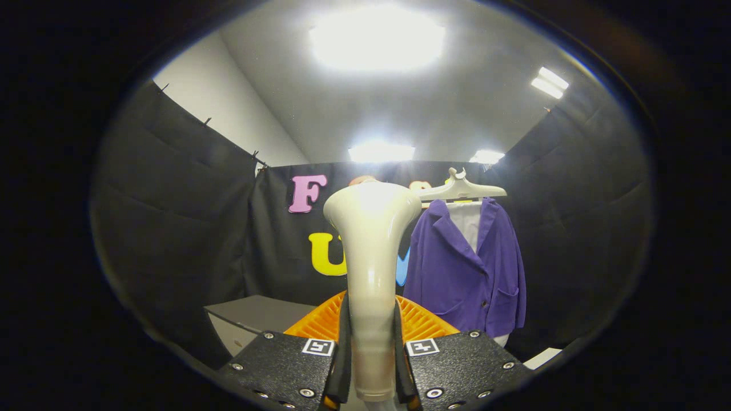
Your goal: Iron the clothes twice with a garment steamer, once on the left side and once on the right side.
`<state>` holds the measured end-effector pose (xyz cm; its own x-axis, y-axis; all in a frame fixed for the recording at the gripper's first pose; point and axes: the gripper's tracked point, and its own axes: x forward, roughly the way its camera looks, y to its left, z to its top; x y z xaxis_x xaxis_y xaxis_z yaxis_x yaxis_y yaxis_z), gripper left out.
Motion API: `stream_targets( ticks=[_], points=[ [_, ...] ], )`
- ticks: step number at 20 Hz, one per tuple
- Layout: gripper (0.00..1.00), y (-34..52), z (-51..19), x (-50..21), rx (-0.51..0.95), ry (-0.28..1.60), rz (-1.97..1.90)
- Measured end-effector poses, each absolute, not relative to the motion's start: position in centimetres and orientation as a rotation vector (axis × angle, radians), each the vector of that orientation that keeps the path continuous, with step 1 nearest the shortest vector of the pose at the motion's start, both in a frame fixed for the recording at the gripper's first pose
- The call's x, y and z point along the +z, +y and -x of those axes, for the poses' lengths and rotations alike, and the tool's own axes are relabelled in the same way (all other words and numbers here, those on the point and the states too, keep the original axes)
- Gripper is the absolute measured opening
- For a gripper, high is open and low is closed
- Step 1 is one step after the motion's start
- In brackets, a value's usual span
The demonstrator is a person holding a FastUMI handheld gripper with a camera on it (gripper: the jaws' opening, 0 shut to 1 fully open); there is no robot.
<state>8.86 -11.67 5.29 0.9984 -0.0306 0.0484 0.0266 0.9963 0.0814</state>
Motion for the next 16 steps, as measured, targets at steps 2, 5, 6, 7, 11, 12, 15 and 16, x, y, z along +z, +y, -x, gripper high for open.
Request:
stream_targets(
  ticks=[2, 5, 6, 7, 11, 12, 15, 16],
  points=[
    [0.31, -13.3, -10.7, 6.5, -0.056, -0.080, -0.084],
    [0.31, -15.7, -14.0, 7.6, -0.103, -0.108, -0.079],
    [0.31, -16.5, -15.0, 7.9, -0.118, -0.109, -0.084],
    [0.31, -17.3, -16.3, 8.0, -0.135, -0.106, -0.092],
    [0.31, -20.0, -20.5, 7.4, -0.175, -0.103, -0.087],
    [0.31, -20.7, -21.3, 7.3, -0.185, -0.104, -0.085],
    [0.32, -22.2, -24.1, 6.5, -0.205, -0.098, -0.094],
    [0.32, -22.7, -25.0, 6.1, -0.215, -0.095, -0.091]
  ],
)
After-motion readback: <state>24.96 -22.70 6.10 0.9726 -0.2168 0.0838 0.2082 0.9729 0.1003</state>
